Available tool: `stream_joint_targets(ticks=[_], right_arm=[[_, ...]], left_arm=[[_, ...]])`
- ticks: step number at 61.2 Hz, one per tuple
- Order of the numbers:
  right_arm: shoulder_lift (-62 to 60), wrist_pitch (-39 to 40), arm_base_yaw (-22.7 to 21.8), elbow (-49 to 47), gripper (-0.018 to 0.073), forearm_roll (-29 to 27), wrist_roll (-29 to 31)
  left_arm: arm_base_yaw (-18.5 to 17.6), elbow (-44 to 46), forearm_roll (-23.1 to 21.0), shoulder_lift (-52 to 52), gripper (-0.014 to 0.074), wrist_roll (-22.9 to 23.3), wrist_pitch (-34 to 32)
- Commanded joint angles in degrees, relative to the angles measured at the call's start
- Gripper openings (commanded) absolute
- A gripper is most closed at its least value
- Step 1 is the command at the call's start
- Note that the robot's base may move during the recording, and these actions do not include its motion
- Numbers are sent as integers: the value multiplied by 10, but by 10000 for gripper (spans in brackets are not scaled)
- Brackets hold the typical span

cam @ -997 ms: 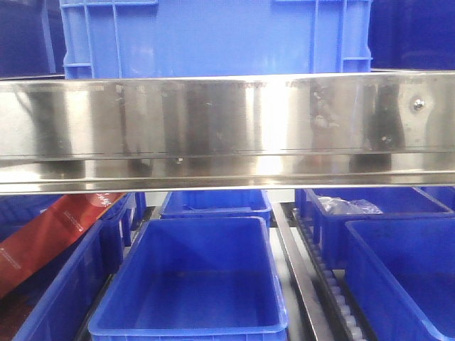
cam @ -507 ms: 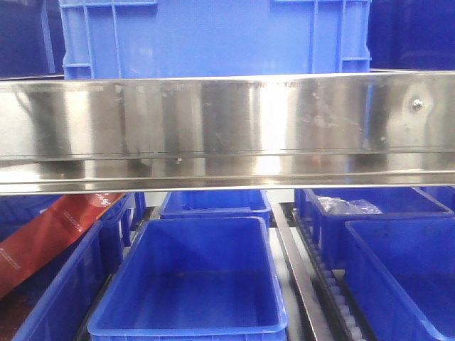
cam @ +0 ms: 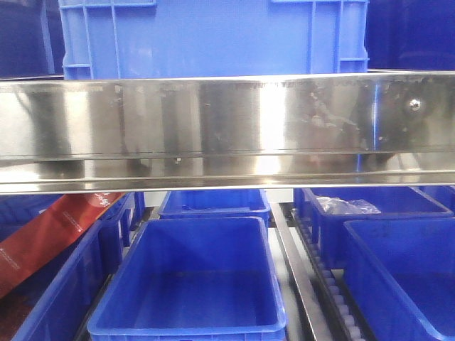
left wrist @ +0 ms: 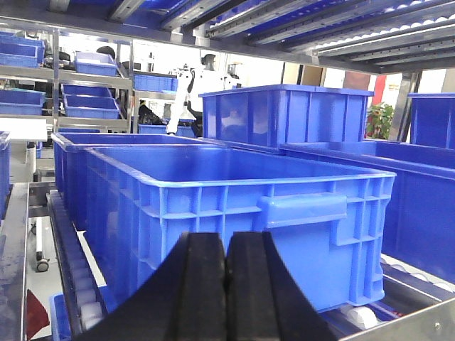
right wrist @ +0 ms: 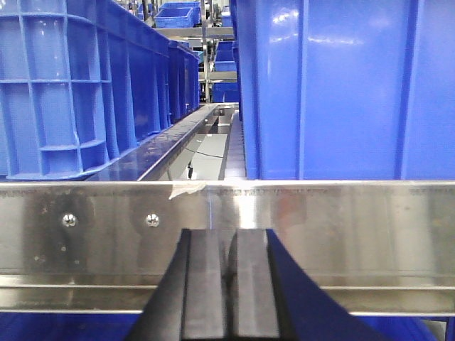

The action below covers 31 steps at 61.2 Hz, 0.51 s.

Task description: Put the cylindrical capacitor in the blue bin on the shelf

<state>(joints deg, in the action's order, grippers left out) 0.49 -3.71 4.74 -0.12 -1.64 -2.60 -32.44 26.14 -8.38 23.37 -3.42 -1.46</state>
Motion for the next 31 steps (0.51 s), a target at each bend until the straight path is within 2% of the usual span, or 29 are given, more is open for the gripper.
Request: stream_joint_targets(ticks=[1, 31], right_arm=[[-5, 13, -4, 1, -165, 1, 2], [-5, 13, -4, 1, -165, 1, 2]], left_arm=[[2, 1, -3, -2, -111, 0, -5], [2, 1, -3, -2, -111, 0, -5]])
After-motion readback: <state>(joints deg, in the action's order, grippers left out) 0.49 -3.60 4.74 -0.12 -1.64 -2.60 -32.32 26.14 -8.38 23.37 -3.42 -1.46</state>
